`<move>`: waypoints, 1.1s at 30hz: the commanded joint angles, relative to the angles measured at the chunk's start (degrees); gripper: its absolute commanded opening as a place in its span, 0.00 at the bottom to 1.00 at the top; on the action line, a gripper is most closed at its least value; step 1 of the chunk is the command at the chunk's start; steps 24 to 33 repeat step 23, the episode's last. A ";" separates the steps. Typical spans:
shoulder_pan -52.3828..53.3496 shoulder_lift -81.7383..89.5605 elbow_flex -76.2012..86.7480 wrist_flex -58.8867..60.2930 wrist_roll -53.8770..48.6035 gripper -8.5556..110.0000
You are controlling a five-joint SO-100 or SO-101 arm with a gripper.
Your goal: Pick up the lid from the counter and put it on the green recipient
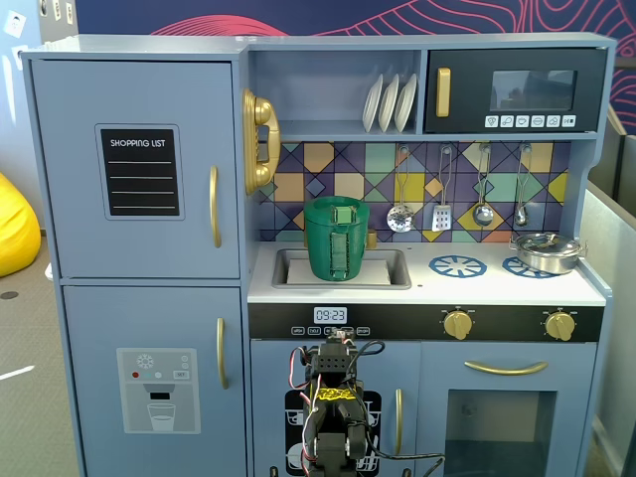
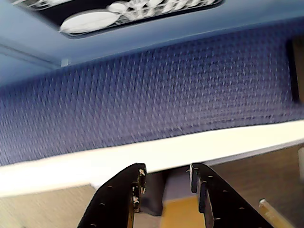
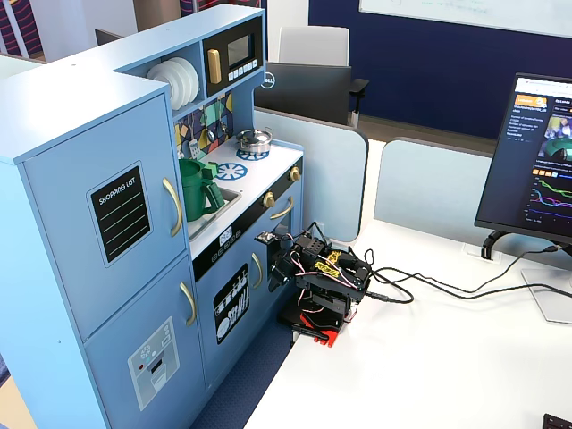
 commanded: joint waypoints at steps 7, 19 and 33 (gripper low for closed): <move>0.09 -0.35 -0.09 10.55 0.18 0.10; 0.09 -0.35 -0.09 10.55 0.18 0.11; 0.09 -0.35 -0.09 10.55 0.18 0.11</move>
